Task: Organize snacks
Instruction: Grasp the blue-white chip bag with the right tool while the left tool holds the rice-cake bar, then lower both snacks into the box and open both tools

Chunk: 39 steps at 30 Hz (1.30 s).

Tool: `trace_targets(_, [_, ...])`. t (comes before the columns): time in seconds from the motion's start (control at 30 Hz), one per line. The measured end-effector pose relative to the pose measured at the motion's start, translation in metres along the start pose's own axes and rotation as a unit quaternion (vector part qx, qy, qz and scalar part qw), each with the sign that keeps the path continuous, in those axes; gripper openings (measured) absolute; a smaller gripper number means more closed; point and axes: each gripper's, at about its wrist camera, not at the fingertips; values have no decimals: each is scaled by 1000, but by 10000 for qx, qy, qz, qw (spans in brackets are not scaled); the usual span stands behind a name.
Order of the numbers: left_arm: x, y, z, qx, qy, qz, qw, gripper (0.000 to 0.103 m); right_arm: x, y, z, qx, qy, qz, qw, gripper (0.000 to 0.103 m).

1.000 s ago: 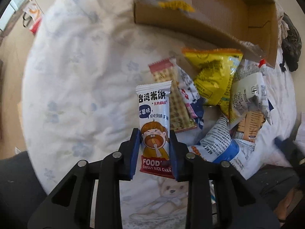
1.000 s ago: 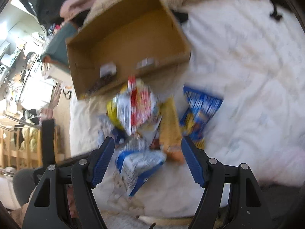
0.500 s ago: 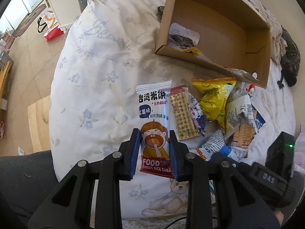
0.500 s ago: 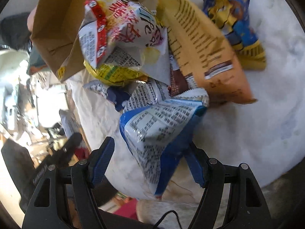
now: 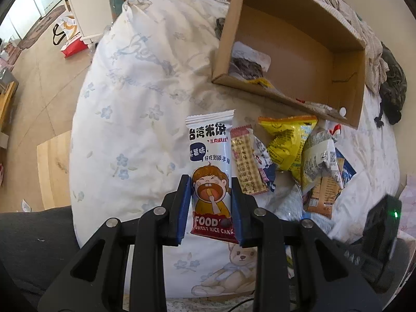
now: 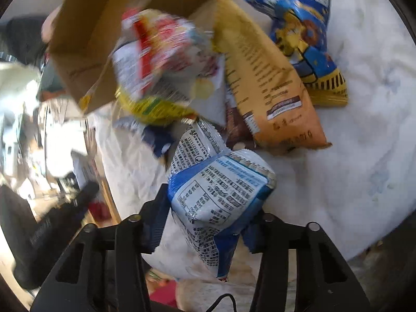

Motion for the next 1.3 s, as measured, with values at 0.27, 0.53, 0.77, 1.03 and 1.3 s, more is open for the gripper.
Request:
trace_targets(0.27, [-28,-4,-8,-27,549,36,9985,25,-46,-68,19,-1849,438,42,9818,42])
trace_targets(0.53, [-43,6,-11,228,961,15,9951,25,-85,-79,10,-2232,1156,12,9679,42])
trace_targets(0.77, [-55,29,-18,671,1197,-21,9905,25,-111,-66,-31,-2102,1466,31,9666,42])
trace_targets(1.03, [-59,59,-43,1076,1295,-23,9857,25,-116,-68,-74,-2006,1690,-61,9650,42])
trace_targets(1.3, [-43,90,-81,1324,1378,-178,9814,25,-110,-61,-110,-1765,1799,-156,9676,42])
Point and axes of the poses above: each gripper's, at about its wrist camera, not at the fingertips, and x roughly the way its jaws point, y to its right, z to its underside, and after that the axes turned 9 degrees about -x, right-handed
